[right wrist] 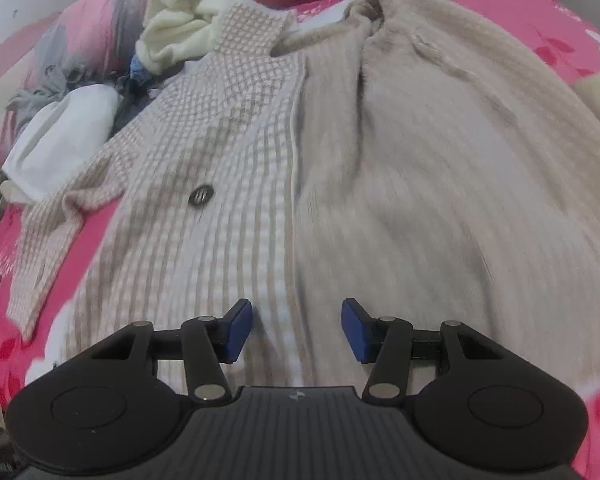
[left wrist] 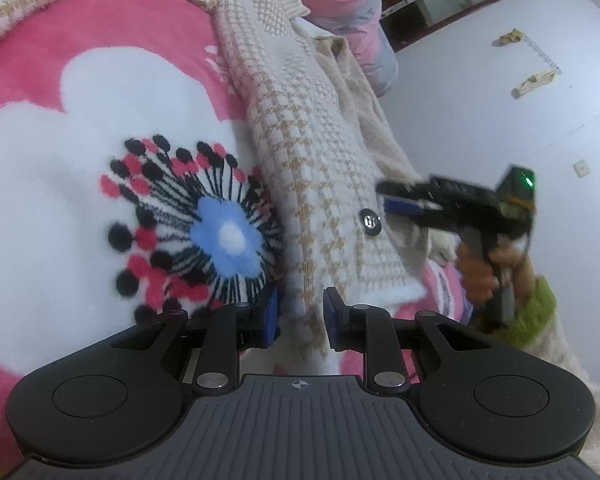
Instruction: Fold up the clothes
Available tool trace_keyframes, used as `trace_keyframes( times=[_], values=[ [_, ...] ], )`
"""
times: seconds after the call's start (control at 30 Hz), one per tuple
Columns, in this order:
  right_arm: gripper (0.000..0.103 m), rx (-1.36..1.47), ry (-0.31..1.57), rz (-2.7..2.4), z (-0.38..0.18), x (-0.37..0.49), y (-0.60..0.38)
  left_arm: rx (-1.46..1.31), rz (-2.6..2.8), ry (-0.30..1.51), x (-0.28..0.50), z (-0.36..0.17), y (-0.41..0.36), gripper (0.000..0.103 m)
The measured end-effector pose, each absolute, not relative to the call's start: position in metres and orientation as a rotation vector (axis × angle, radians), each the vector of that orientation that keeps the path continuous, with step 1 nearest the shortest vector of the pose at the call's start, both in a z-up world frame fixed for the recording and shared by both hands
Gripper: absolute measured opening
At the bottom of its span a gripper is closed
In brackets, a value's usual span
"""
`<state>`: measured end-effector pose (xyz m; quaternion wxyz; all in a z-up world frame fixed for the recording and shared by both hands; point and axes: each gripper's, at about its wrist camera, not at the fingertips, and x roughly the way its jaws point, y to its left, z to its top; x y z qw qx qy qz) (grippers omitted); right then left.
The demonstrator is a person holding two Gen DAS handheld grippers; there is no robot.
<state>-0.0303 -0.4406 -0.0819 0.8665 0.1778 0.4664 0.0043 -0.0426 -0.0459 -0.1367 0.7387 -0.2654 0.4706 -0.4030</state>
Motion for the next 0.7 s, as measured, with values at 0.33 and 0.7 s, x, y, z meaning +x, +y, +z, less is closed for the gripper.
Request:
trace_keyframes(
  times=[0.33,0.7],
  values=[
    [0.004,0.232,0.901,0.04,-0.083,-0.083,-0.408,-0.591,-0.831,1.049,-0.047,-0.132,-0.055,0.005],
    [0.004,0.038,0.859,-0.102,-0.079,-0.096,-0.408,-0.565,-0.86,1.089,-0.053,-0.128,-0.064,0.026]
  ],
)
